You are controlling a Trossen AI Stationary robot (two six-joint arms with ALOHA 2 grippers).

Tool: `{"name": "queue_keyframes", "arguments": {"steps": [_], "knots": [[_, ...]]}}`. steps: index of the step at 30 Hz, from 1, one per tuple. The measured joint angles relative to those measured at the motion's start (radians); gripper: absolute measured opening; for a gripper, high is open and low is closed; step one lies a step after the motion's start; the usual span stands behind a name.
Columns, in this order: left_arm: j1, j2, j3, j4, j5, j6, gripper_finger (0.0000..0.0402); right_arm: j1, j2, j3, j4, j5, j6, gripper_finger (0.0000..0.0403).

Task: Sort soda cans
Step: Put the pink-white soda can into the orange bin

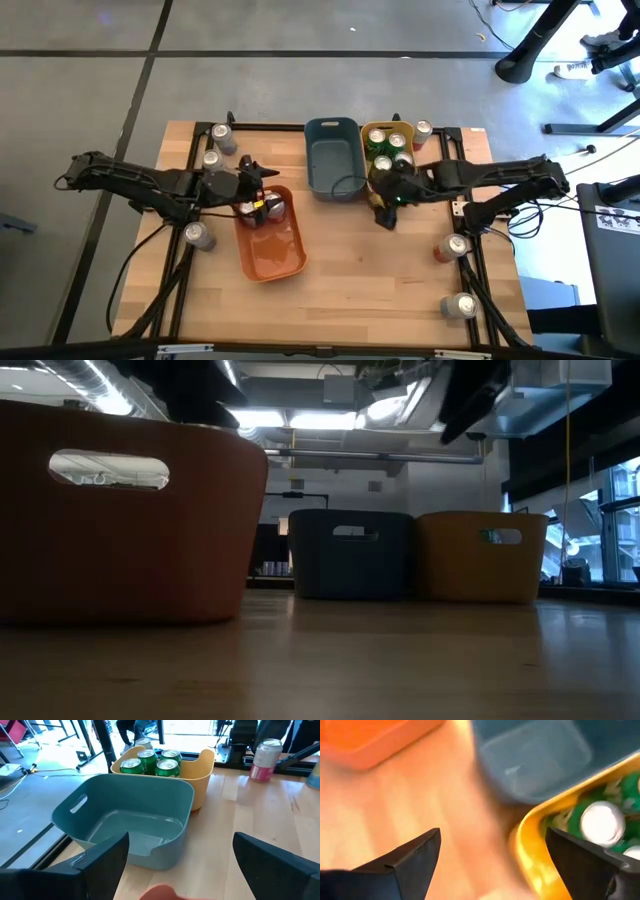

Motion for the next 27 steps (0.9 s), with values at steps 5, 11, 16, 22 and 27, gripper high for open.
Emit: {"name": "queue_keyframes", "arguments": {"steps": [5,11,16,22,27], "knots": [[0.001,0.000,0.000,0.011,0.000,0.004,0.0345,0.070,0.000,0.023,-0.190,-0.121,0.219,0.0358],[0.001,0.000,0.000,0.011,0.001,-0.007,0.0345,0.167,0.001,0.023,-0.387,-0.136,0.430,0.0358],[0.001,0.000,0.000,0.012,0.001,-0.016,0.0345,0.242,0.002,0.023,-0.514,-0.144,0.444,0.0358],[0.001,0.000,0.000,0.012,0.001,-0.027,0.0345,0.300,0.002,-0.002,-0.521,-0.151,0.405,0.0358],[-0.008,0.000,0.000,0.012,0.001,-0.034,0.0345,0.367,0.001,-0.080,-0.521,-0.199,0.391,0.0358]]}}
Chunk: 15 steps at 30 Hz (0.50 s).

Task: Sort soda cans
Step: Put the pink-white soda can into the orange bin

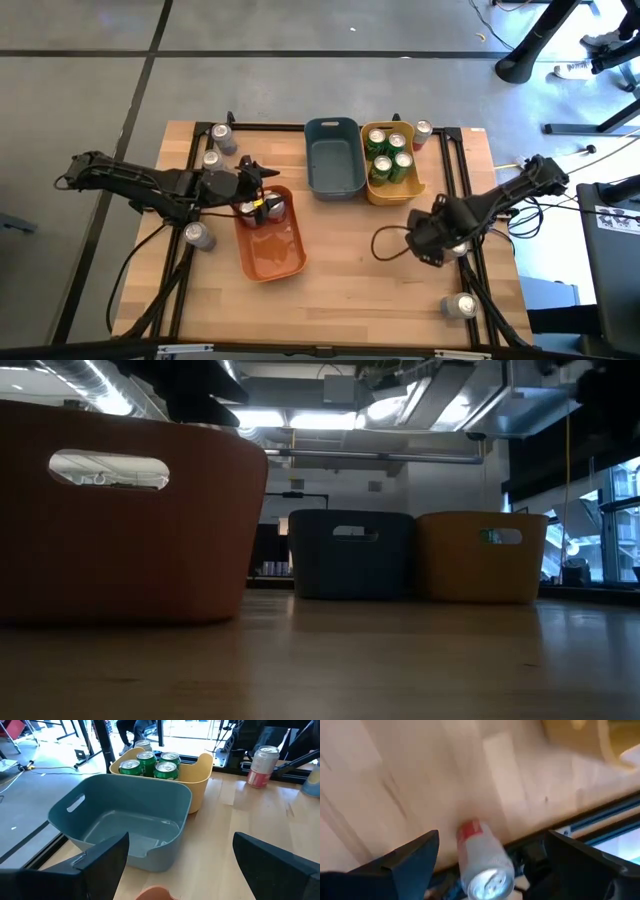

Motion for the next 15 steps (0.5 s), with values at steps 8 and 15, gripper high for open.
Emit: {"name": "queue_keyframes", "arguments": {"steps": [8,15], "knots": [[-0.007,0.000,0.000,-0.001,0.001,-0.011,0.0345,0.088,-0.055,-0.128,-0.001,-0.099,0.019,0.0358],[-0.007,0.000,0.000,-0.005,0.001,-0.016,0.0345,0.145,-0.115,-0.204,0.000,-0.137,0.087,0.0358]]}}
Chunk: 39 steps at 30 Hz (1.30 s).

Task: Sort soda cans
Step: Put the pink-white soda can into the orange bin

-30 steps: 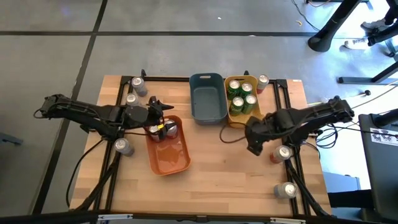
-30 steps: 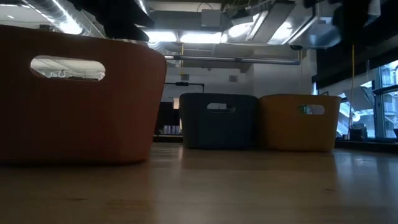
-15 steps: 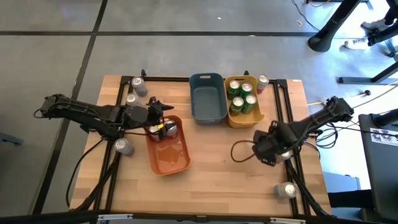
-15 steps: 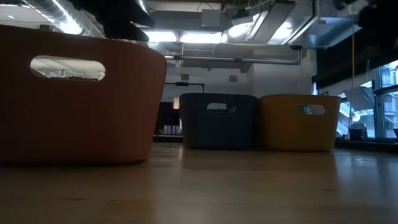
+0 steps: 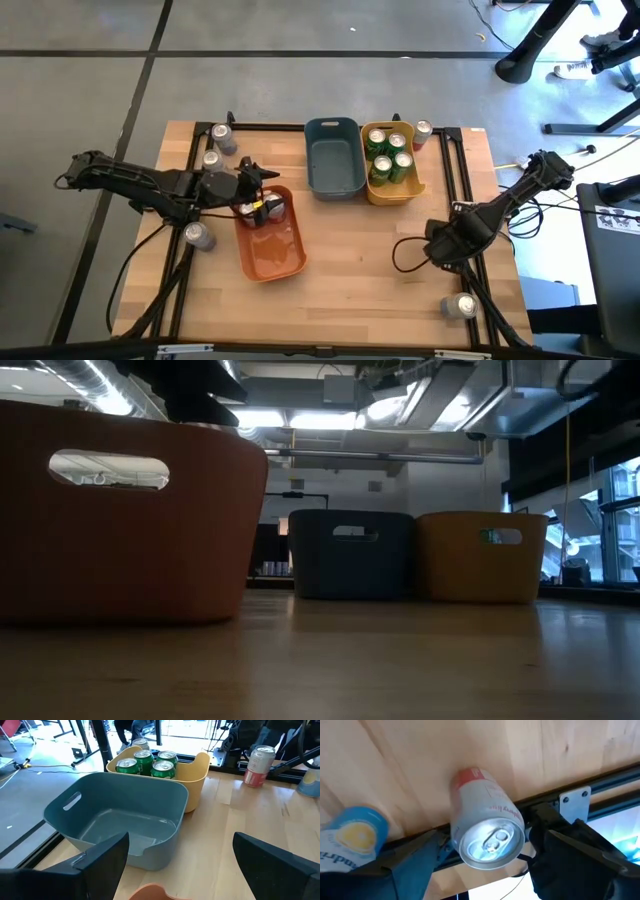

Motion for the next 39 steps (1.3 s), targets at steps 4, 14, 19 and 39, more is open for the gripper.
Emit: {"name": "queue_keyframes", "arguments": {"steps": [4,14,19,39], "knots": [[0.000,0.000,0.000,0.000,0.000,0.001,0.0345,0.032,-0.006,-0.041,0.001,0.000,0.000,0.0358],[0.000,0.000,0.000,0.001,0.000,0.002,0.0345,0.050,-0.005,-0.135,0.061,-0.046,0.003,0.0358],[0.000,0.000,0.000,0.001,0.000,0.002,0.0345,0.050,-0.005,-0.174,0.117,-0.041,0.000,0.0358],[0.000,0.000,0.000,0.002,-0.001,0.020,0.0345,0.039,-0.001,-0.110,0.177,-0.003,0.120,0.0286]]}}
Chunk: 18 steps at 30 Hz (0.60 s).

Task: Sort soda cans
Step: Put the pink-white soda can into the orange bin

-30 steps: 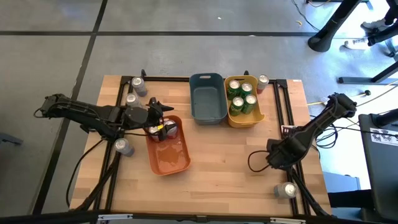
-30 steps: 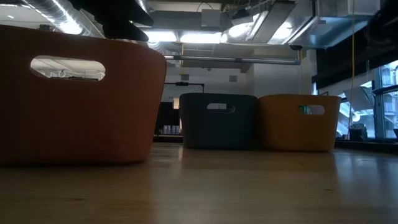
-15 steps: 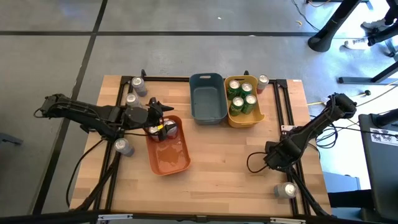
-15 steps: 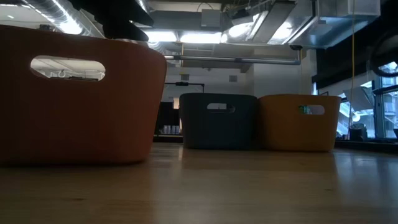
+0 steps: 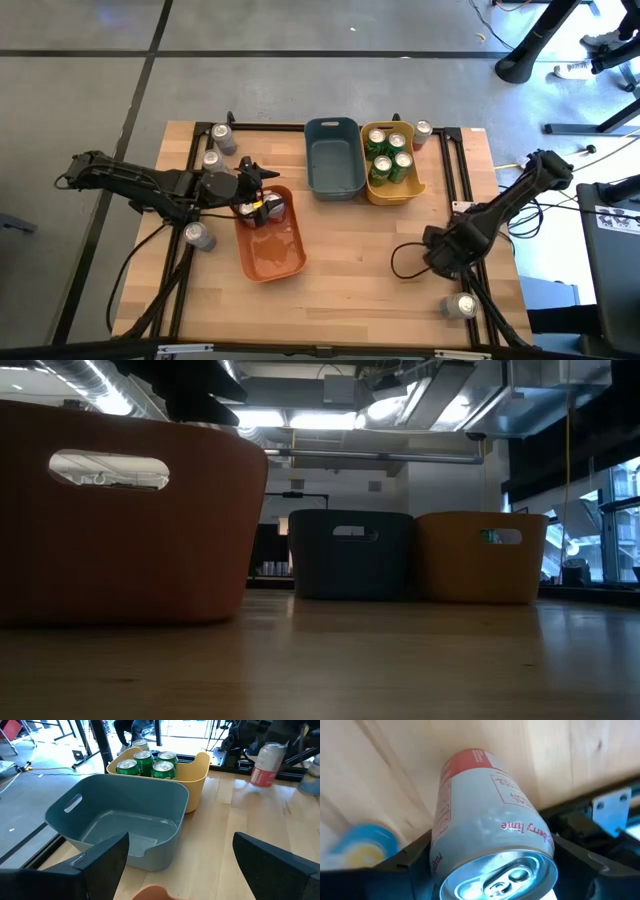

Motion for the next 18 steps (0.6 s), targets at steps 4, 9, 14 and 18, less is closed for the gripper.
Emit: {"name": "queue_keyframes", "arguments": {"steps": [4,9,14,18], "knots": [[0.000,0.000,0.000,0.000,0.000,-0.001,0.0345,-0.048,0.001,0.093,0.024,0.087,0.038,0.0286],[0.000,0.000,0.000,0.000,0.036,-0.027,0.0345,-0.132,0.021,0.208,0.182,0.249,0.023,0.0291],[-0.048,0.000,0.000,0.013,0.041,-0.044,0.0345,-0.209,0.087,0.299,0.375,0.355,-0.155,0.0290],[-0.110,0.000,0.000,0.010,0.043,-0.058,0.0345,-0.270,0.163,0.350,0.548,0.414,-0.337,0.0290]]}}
